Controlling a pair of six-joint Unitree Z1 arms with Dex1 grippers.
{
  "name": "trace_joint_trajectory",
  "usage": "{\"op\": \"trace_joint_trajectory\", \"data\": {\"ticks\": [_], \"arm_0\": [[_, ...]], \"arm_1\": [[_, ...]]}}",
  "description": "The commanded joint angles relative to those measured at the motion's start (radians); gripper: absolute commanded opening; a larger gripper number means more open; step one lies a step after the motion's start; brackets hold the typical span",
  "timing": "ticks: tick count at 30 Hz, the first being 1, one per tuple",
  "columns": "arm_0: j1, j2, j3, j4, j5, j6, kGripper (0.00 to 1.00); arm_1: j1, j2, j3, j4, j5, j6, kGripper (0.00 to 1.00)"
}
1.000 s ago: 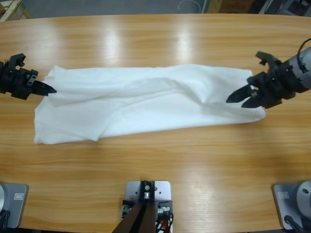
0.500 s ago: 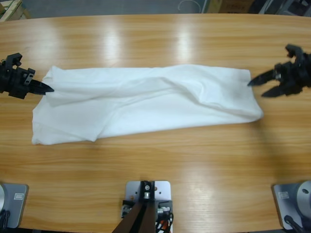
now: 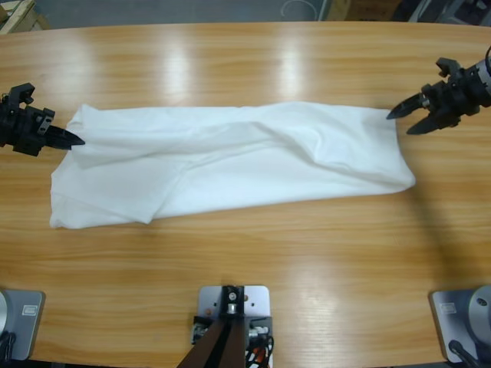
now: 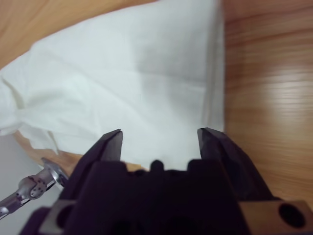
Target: Fold clothes
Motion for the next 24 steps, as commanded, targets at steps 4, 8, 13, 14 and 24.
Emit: {"op": "trace_joint_trajectory", "data": {"ticks": [4,8,13,14,24], "arm_0": [[0.005,0.018,-0.002,0.013,0.015,0.009,0.000],[0.005,0.020,-0.003,0.013,0.015,0.010,0.000],[0.005,0.026,-0.004,0.013,0.014,0.010,0.000],[0.005,0.026,-0.004,0.012,0.014,0.010,0.000],[0.007,0.026,-0.007,0.014,0.014,0.012,0.000]], "arm_1": [[-0.031,0.121,-0.010,-0.010,-0.010,-0.033,0.623],[-0.031,0.133,-0.011,-0.018,-0.007,-0.033,0.623],[-0.031,0.141,-0.018,-0.021,-0.003,-0.032,0.623],[-0.030,0.145,-0.021,-0.021,0.000,-0.031,0.623],[0.012,0.172,-0.029,-0.033,0.021,-0.018,0.623]]}}
